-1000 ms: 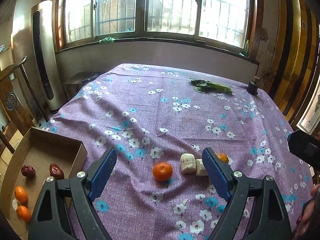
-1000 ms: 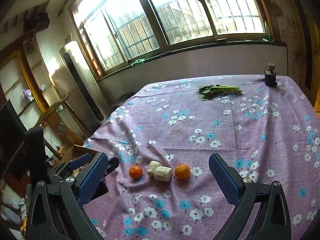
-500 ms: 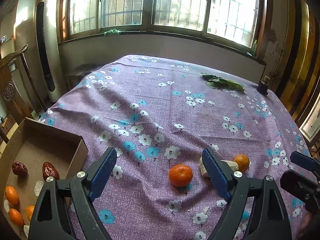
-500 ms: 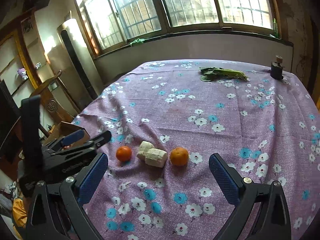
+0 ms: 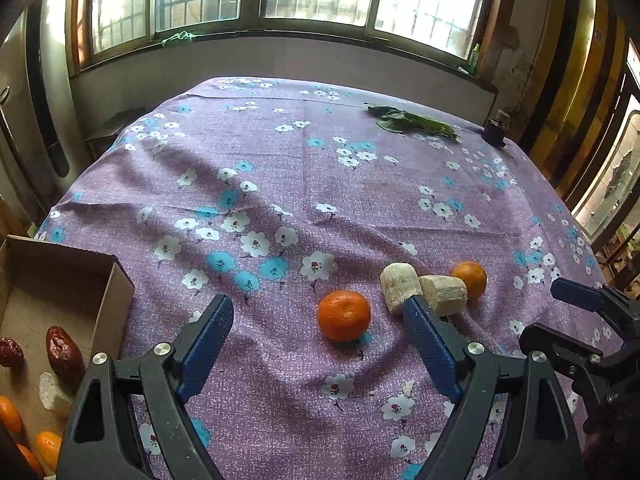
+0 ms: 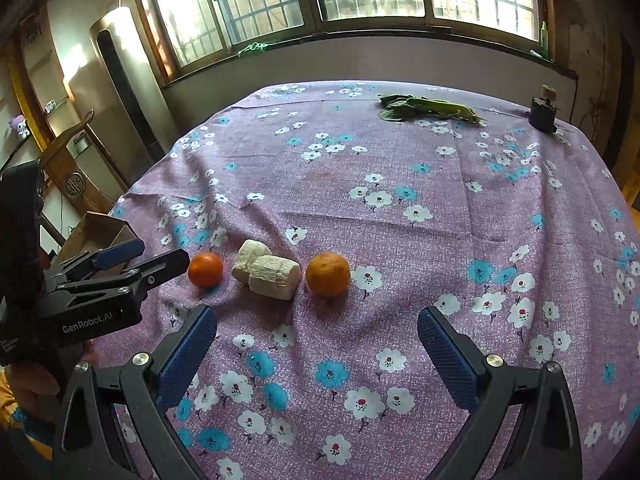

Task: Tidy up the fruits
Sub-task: 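Grasp an orange with left tool while right tool moves toward the yam chunks, then hold the orange in left tool while right tool grasps a white yam chunk, then lift the yam chunk with right tool while left tool holds the orange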

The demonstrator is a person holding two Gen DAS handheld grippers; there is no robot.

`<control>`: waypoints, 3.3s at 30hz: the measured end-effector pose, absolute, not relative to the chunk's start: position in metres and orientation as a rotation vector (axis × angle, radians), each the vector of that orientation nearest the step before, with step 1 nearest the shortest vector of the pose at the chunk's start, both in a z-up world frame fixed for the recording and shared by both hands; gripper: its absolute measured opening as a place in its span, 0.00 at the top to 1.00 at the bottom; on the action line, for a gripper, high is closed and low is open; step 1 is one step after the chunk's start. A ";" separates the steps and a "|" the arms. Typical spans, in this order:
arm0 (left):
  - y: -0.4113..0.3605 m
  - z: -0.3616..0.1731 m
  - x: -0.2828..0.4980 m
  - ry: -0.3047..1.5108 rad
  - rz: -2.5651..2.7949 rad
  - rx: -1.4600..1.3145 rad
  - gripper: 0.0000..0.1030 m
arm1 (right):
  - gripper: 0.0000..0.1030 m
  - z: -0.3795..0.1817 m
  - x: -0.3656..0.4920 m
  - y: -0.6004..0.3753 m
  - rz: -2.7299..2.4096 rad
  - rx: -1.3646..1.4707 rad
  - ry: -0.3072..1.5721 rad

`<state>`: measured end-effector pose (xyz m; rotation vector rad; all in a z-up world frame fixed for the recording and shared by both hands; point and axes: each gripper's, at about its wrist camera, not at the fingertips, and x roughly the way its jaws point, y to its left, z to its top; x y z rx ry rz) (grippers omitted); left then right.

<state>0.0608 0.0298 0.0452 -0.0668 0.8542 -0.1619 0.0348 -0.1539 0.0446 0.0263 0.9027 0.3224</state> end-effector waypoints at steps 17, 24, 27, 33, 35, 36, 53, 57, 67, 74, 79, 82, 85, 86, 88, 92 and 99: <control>0.012 0.018 0.073 0.917 -0.175 0.038 0.52 | 0.04 0.035 0.034 -0.142 0.376 -0.004 0.933; 0.010 0.019 0.070 0.915 -0.179 0.041 0.71 | 0.21 0.029 0.043 -0.132 0.424 0.020 0.958; 0.017 0.020 0.072 0.913 -0.151 0.026 0.71 | 0.21 0.038 0.054 -0.129 0.378 0.007 0.929; 0.020 0.022 0.071 0.913 -0.155 0.015 0.71 | 0.21 0.034 0.092 -0.117 0.223 -0.210 0.967; 0.020 0.021 0.072 0.920 -0.152 0.014 0.71 | 0.21 0.032 0.102 -0.114 0.220 -0.231 0.974; 0.021 0.020 0.073 0.923 -0.148 0.015 0.71 | 0.21 0.031 0.105 -0.113 0.235 -0.229 0.982; 0.036 0.023 0.074 0.908 -0.081 -0.036 0.71 | 0.18 0.023 0.023 -0.106 0.382 -0.240 1.007; 0.038 0.024 0.073 0.904 -0.075 -0.045 0.71 | 0.18 0.019 0.020 -0.093 0.428 -0.238 1.014; 0.037 0.026 0.072 0.900 -0.083 -0.044 0.71 | 0.49 0.000 0.027 -0.081 0.476 -0.192 1.036; 0.034 0.026 0.070 0.900 -0.090 -0.037 0.71 | 0.49 -0.002 0.025 -0.081 0.475 -0.191 1.011; 0.032 0.023 0.071 0.907 -0.087 -0.033 0.71 | 0.54 0.000 0.023 -0.081 0.480 -0.184 1.017; 0.033 0.023 0.071 0.906 -0.082 -0.037 0.71 | 0.54 0.000 0.021 -0.078 0.479 -0.219 1.016; 0.034 0.024 0.071 0.905 -0.081 -0.040 0.71 | 0.51 0.000 0.020 -0.080 0.485 -0.241 1.020; 0.034 0.024 0.071 0.906 -0.082 -0.039 0.71 | 0.46 -0.001 0.020 -0.082 0.468 -0.249 1.022; 0.034 0.024 0.070 0.904 -0.085 -0.038 0.71 | 0.34 -0.003 0.021 -0.087 0.426 -0.262 1.032; 0.032 0.025 0.070 0.904 -0.089 -0.033 0.71 | 0.33 0.006 0.020 -0.091 0.430 -0.211 1.008; 0.034 0.025 0.071 0.907 -0.081 -0.040 0.70 | 0.34 -0.003 0.021 -0.077 0.450 -0.248 1.014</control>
